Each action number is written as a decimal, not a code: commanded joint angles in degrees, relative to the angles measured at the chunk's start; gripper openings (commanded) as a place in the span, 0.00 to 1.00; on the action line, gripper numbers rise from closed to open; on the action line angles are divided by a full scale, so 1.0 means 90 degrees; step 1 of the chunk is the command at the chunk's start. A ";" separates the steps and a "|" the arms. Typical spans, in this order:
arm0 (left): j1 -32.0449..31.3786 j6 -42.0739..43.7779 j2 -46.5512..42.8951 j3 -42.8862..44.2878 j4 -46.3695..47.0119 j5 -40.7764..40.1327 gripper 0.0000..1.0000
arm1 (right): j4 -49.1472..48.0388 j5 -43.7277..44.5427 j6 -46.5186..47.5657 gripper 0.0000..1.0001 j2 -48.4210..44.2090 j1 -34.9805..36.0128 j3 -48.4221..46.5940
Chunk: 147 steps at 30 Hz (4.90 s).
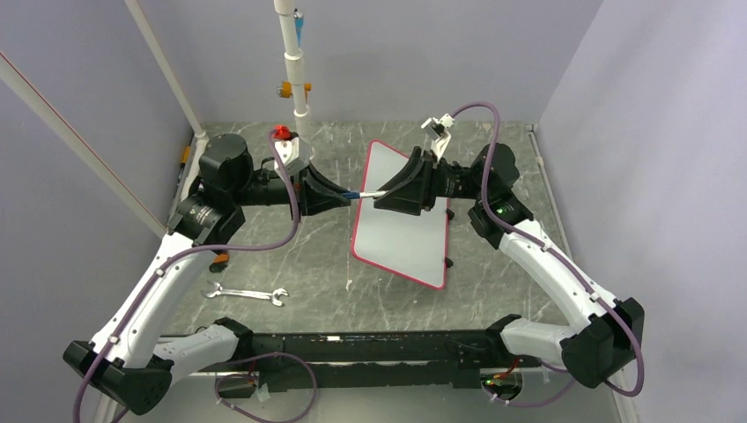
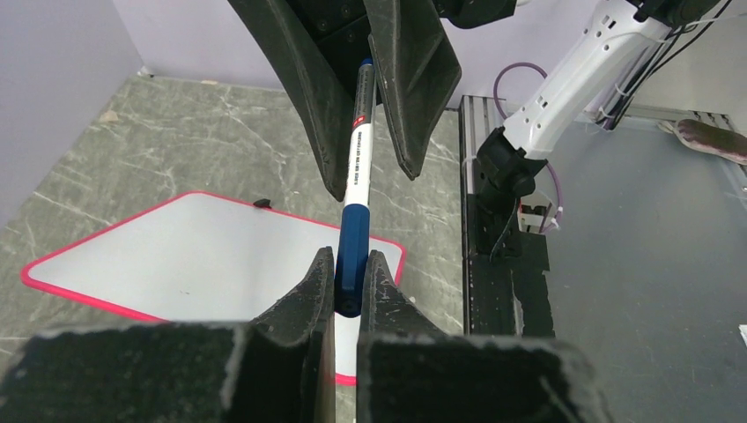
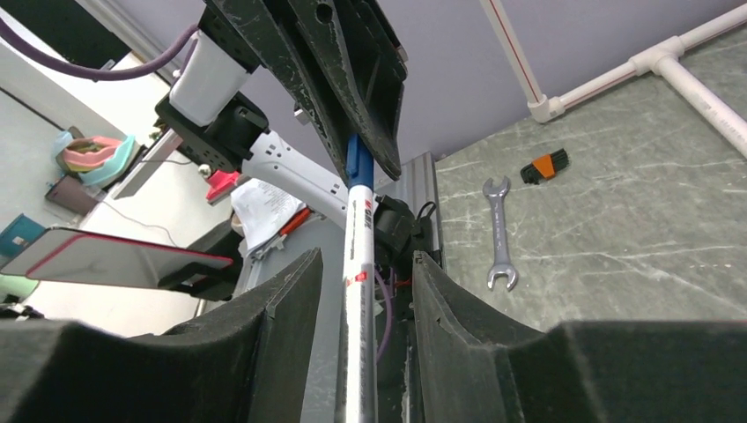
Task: Write a sentence on the whiteboard
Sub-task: Pass from the right arm to the left, then open the pen cap from the whiteboard marker.
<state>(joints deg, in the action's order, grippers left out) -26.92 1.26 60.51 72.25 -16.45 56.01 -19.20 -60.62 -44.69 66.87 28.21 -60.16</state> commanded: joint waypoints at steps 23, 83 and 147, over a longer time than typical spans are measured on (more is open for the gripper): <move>0.0004 0.0163 -0.0054 -0.0350 0.0089 0.0173 0.00 | -0.0611 0.0249 -0.0227 0.38 0.0434 0.0323 -0.0364; 0.0354 0.0940 -0.0373 -0.0464 -0.0780 -0.0437 0.00 | 0.0941 0.0325 0.0768 0.56 0.0568 0.0313 -0.0907; 0.0409 0.1054 -0.0363 -0.0484 -0.0867 -0.0689 0.00 | 0.1133 0.0351 0.0710 0.00 0.0641 0.0379 -0.0617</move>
<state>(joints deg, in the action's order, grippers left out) -23.55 9.82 58.48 67.81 -26.48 52.05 -10.83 -58.78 -39.35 75.92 32.38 -66.26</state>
